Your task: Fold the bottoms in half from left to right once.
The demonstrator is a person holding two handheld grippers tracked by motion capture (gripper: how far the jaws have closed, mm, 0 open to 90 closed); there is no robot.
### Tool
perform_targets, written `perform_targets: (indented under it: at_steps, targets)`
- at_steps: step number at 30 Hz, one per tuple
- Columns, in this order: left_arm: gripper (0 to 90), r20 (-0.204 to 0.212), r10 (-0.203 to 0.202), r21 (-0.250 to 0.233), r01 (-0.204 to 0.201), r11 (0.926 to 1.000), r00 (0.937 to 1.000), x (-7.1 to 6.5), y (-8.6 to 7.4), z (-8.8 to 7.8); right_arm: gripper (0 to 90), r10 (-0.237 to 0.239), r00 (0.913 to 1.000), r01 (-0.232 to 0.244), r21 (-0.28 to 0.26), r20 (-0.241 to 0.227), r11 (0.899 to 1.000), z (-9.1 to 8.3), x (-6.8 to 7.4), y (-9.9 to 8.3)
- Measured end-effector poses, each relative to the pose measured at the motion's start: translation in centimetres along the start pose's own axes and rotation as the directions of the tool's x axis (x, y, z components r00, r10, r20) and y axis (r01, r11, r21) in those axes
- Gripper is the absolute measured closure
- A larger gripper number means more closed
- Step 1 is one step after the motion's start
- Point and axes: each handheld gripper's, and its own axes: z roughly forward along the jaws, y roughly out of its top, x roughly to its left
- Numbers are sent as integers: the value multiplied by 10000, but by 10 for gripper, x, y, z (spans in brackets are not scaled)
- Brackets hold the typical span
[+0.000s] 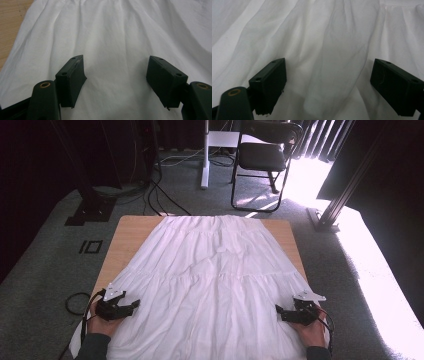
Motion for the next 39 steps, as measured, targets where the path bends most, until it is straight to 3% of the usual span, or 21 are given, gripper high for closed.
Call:
perform_targets:
  at_steps: [5,12,17,21,25,29,34,39]
  targets:
    - [328,-13,-46,-10,46,10000,10000,0,0,0,132,1,10000,-1,0,2,10000,0,0,0]
    - [440,16,-448,-55,448,9990,9990,2,1,-6,133,-3,10000,3,-2,8,10000,0,0,0]
    - [413,-650,-575,-203,563,9982,9962,8,2,-20,133,2,10000,-2,-4,8,10000,0,0,0]
    - [400,-1349,-736,-223,713,9972,9881,19,0,-29,133,13,10000,-13,-2,8,10000,0,0,0]
    - [382,-1675,-1134,-56,1141,9935,9793,30,-6,-34,133,3,10000,-3,-5,8,10000,0,0,0]
    - [355,-2094,-1204,16,1234,9924,9704,36,-10,-40,133,1,10000,-1,-5,7,10000,0,0,0]
    - [307,-2419,-1512,108,1585,9873,9584,50,-18,-42,133,2,10000,-2,-6,9,10000,0,0,0]
    - [288,-2386,-1730,488,1898,9806,9556,59,-27,-39,133,6,10000,-6,-7,8,10000,0,0,0]
